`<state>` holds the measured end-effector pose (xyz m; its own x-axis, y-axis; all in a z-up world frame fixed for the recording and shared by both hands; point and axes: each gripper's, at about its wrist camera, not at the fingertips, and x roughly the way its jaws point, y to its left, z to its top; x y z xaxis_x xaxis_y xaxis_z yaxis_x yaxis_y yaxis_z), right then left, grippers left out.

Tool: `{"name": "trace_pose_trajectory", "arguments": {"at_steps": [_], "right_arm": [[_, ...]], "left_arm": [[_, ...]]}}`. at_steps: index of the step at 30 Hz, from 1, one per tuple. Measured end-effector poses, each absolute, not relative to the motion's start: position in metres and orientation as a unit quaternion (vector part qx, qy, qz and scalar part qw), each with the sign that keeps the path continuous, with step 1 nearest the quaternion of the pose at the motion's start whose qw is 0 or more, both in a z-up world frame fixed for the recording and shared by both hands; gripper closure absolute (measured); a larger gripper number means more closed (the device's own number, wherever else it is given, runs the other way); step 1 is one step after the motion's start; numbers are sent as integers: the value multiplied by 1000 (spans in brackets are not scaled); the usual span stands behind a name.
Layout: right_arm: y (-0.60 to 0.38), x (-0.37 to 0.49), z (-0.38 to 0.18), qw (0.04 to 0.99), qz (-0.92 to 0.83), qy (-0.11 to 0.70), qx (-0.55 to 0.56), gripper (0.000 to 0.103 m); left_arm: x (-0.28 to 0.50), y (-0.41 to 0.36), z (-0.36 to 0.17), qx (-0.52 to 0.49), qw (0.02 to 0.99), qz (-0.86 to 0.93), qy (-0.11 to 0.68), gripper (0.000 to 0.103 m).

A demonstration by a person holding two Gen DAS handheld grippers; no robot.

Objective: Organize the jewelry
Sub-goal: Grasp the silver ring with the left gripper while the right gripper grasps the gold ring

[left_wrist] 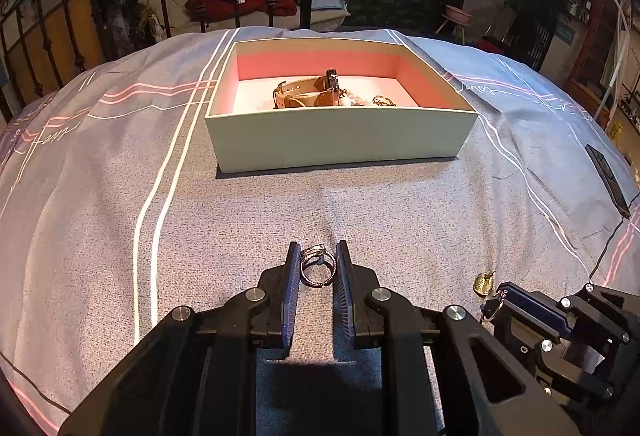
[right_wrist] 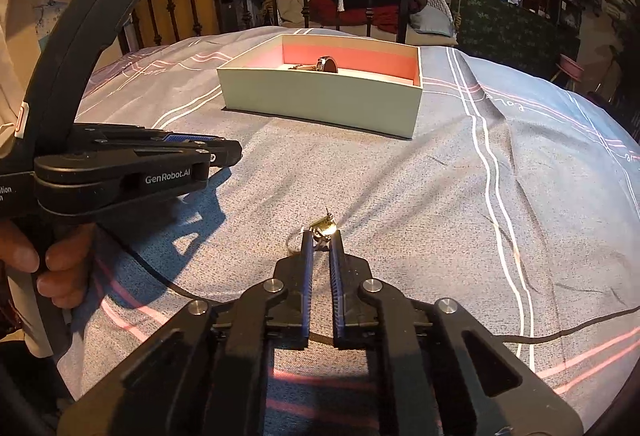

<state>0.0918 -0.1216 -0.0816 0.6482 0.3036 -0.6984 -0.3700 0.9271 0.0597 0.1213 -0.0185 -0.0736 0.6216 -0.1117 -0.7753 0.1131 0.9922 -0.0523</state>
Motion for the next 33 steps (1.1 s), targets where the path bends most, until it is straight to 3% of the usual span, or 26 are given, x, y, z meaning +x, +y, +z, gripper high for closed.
{"name": "trace_pose_trajectory", "arguments": {"at_steps": [19, 33], "right_arm": [[-120, 92, -64, 914, 204, 349, -25, 99], [-105, 193, -21, 923, 205, 323, -24, 99]], "left_arm": [[120, -12, -62, -10, 906, -59, 419, 86], [193, -8, 1, -17, 925, -62, 375, 86]]}}
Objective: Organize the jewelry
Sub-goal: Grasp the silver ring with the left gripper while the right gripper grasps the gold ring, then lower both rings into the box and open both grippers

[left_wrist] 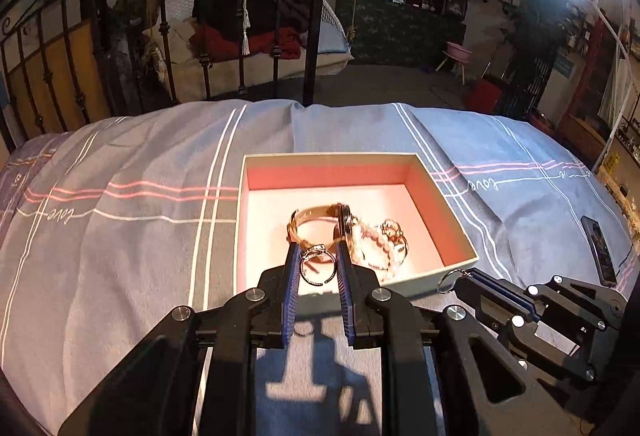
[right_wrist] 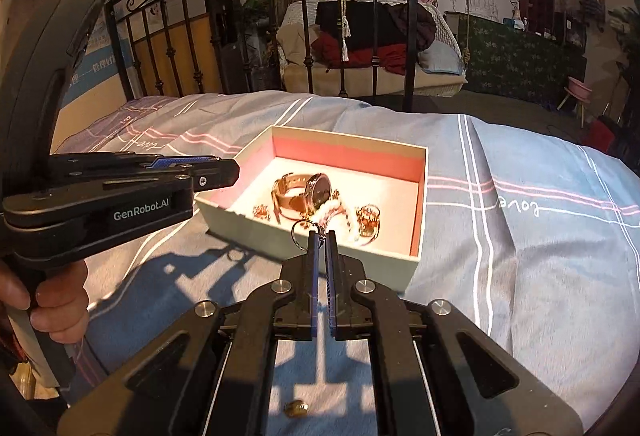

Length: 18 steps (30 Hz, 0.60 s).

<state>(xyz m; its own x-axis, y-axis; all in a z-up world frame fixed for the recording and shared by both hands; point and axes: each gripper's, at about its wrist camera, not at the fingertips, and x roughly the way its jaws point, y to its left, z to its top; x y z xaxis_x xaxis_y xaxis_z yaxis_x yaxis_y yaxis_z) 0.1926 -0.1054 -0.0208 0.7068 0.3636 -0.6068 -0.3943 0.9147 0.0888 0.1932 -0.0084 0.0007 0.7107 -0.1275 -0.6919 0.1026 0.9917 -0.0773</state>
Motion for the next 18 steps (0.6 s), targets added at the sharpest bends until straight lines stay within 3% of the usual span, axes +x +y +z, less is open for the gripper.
{"name": "trace_pose_trajectory", "arguments": {"at_steps": [9, 18], "right_arm": [[-95, 262, -22, 914, 195, 355, -25, 99], [-84, 279, -40, 901, 196, 384, -44, 99]], "left_arm": [[251, -15, -3, -10, 914, -52, 403, 86], [270, -16, -23, -13, 904, -44, 425, 86]]}}
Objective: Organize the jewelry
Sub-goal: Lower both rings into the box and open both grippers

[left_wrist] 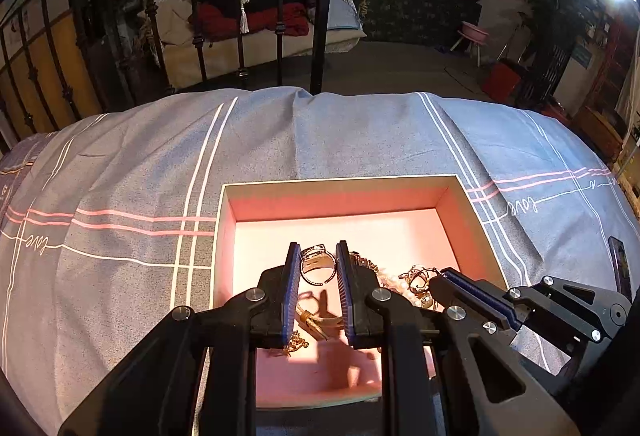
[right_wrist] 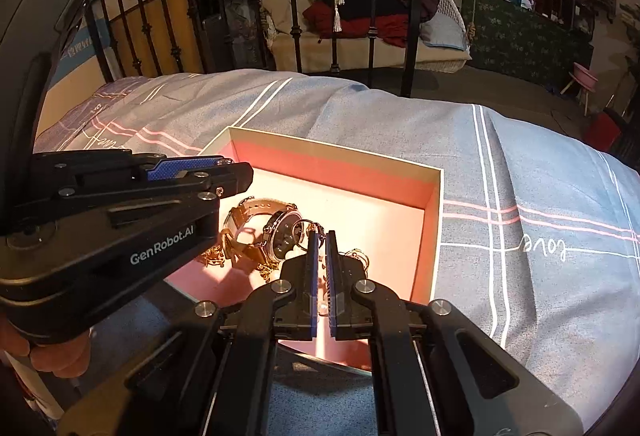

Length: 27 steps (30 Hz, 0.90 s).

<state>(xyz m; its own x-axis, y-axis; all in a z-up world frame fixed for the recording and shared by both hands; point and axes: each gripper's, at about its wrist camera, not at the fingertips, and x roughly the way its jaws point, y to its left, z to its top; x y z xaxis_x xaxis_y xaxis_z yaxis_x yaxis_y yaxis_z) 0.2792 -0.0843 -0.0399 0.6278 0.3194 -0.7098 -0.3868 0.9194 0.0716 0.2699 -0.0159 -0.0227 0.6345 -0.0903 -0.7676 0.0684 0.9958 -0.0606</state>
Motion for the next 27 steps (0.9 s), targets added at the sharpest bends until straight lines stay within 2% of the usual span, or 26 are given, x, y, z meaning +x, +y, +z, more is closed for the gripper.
{"name": "trace_pose_trajectory", "arguments": {"at_steps": [20, 22, 24, 27], "right_arm": [[-82, 277, -51, 892, 193, 406, -51, 98], [-84, 271, -48, 894, 189, 403, -50, 87], [-87, 260, -44, 901, 184, 391, -48, 47], [-92, 235, -35, 910, 186, 369, -44, 45]], "left_arm": [[273, -14, -29, -7, 901, -32, 432, 85], [266, -13, -24, -10, 904, -33, 426, 76], [255, -11, -17, -17, 909, -38, 414, 67], [234, -11, -8, -19, 916, -47, 399, 64]]}}
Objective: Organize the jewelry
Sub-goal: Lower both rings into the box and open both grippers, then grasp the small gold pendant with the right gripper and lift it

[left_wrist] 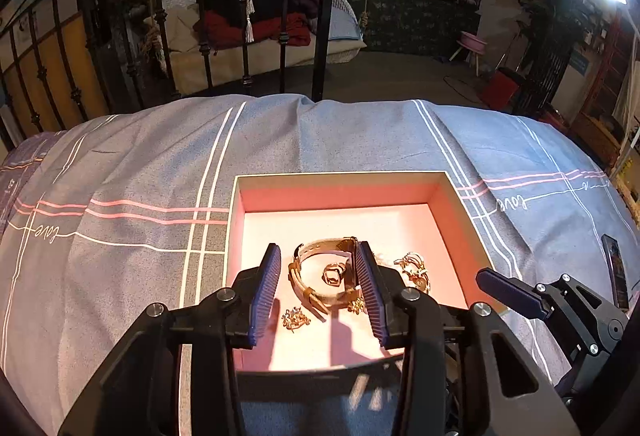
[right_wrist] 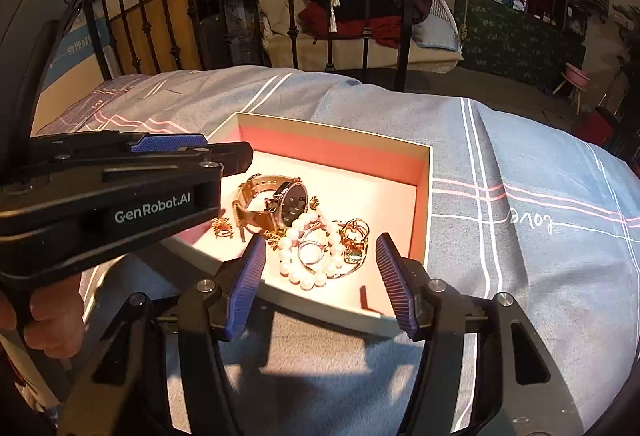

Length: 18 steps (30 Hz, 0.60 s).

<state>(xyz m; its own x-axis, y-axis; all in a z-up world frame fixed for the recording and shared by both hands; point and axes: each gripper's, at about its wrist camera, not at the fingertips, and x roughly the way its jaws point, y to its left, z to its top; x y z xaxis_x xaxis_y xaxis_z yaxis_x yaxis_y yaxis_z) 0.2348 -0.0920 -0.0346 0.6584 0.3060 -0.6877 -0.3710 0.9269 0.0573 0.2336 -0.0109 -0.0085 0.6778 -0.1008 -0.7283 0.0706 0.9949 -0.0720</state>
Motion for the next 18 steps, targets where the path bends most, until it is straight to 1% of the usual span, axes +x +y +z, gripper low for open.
{"name": "trace_pose_trajectory", "arguments": {"at_steps": [2, 4, 8, 11, 14, 18], "right_arm": [[-98, 212, -31, 913, 194, 356, -38, 45], [-104, 187, -32, 914, 202, 351, -27, 45], [-113, 145, -55, 904, 206, 373, -15, 45], [-117, 126, -74, 895, 199, 398, -9, 45], [-118, 113, -81, 894, 198, 402, -14, 45], [-113, 112, -83, 894, 195, 402, -33, 45]], "left_arm": [[212, -11, -4, -22, 920, -53, 388, 63], [188, -10, -2, -29, 923, -63, 378, 60], [146, -9, -18, -39, 920, -75, 383, 57], [130, -13, -46, -24, 910, -67, 408, 57], [119, -16, -66, -18, 901, -64, 429, 57], [116, -17, -71, -14, 900, -63, 432, 57]]}}
